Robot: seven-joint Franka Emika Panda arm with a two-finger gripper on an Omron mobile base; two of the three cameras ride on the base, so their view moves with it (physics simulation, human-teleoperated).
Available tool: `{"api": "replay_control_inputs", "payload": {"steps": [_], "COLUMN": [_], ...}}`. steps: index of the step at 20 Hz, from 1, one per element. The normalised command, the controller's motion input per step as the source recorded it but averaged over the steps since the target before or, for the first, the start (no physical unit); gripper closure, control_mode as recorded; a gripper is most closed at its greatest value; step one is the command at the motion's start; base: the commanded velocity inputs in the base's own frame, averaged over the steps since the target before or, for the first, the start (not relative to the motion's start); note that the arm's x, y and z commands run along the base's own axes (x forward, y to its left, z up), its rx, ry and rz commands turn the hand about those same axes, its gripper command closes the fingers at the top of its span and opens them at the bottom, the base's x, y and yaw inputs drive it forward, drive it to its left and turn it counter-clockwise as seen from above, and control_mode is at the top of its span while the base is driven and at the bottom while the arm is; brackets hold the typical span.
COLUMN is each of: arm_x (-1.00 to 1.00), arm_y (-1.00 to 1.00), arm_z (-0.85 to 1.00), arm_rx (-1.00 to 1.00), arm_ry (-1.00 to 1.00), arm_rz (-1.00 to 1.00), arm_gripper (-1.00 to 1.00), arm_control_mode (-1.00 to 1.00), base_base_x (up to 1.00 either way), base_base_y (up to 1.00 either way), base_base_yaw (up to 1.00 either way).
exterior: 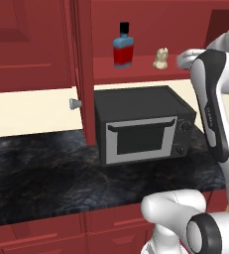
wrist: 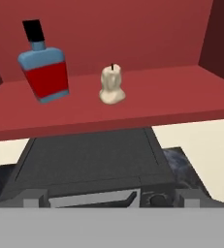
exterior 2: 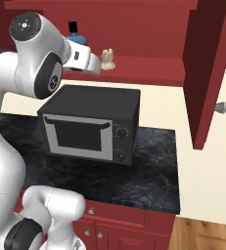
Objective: Get the candle and the liquor from the cabinet and move them to the dining counter.
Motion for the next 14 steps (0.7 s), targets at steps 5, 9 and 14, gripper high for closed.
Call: {"api": "replay_control_inputs", "payload": {"steps": [5,9,14], "arm_x": [0.36,0.24,0.36], "arm_y": [0.00,0.00,0.00], "arm_z": [-0.16,-0.19,-0.02], "arm_rx": [0.00,0.00,0.00], "arm_ry": [0.00,0.00,0.00], "arm_rz": [0.00,0.00,0.00], "arm_gripper": [-1.00,-1.00,-1.00], "arm_control_mode": [-1.00,-1.00,-1.00], "base_base_x": [0.00,0.00,0.00], "base_base_y": [0.00,0.00,0.00], "base_base_yaw": [0.00,0.00,0.00]}}
